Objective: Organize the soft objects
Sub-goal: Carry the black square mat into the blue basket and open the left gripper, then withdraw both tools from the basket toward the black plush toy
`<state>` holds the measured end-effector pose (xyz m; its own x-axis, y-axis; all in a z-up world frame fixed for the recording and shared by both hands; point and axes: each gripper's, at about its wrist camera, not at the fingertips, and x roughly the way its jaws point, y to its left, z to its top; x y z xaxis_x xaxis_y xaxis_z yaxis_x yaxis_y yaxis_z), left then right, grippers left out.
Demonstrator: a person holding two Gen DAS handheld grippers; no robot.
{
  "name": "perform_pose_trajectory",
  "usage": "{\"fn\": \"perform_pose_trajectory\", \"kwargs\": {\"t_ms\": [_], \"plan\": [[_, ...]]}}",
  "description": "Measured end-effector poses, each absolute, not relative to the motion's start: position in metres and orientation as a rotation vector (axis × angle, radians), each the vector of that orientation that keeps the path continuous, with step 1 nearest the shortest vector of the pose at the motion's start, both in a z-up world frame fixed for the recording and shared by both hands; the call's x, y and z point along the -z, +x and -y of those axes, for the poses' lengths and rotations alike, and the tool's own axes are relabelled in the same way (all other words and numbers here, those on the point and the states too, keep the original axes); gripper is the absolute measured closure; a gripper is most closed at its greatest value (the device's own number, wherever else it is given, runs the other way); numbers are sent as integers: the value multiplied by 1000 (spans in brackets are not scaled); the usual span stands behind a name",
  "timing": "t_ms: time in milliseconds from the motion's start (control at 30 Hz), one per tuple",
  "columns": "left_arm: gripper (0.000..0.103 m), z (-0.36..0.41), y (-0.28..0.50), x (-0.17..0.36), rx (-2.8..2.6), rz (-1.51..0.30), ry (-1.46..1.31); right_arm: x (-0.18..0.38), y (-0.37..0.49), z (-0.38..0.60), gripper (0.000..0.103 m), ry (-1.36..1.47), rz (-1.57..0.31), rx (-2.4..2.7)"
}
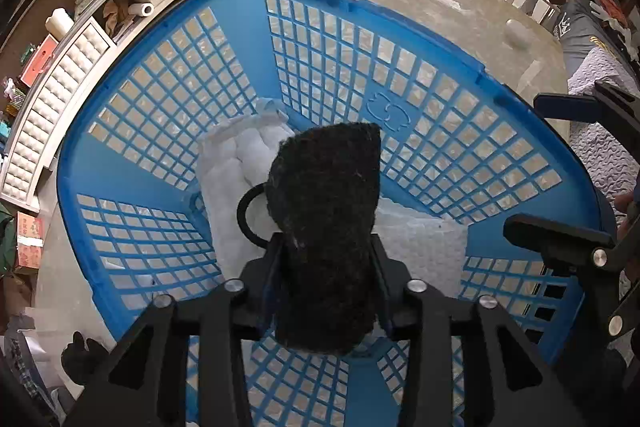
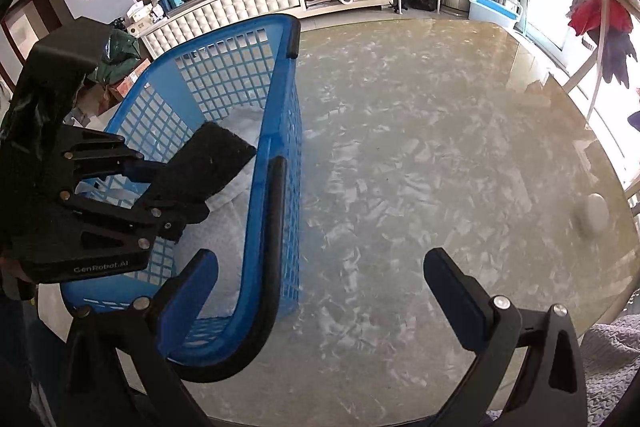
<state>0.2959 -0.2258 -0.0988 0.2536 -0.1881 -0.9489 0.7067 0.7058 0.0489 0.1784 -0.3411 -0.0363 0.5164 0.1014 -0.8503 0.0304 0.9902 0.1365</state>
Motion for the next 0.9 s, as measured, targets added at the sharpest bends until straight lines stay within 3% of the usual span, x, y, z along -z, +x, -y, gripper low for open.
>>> {"fn": "perform_pose_trajectory", "kwargs": {"t_ms": [233, 300, 500, 900], "plan": [[34, 226, 295, 95, 648, -1158, 516, 32, 178, 341, 0, 152, -1033, -40], [21, 227, 290, 90, 656, -1140, 523, 28, 177, 340, 0, 150, -1027, -33], [12, 214, 275, 63, 661, -1083, 501, 16, 170, 334, 0, 130, -1015, -23], [11, 141, 234, 17, 529, -998, 377, -11, 162, 290, 0, 90, -978, -40]]}}
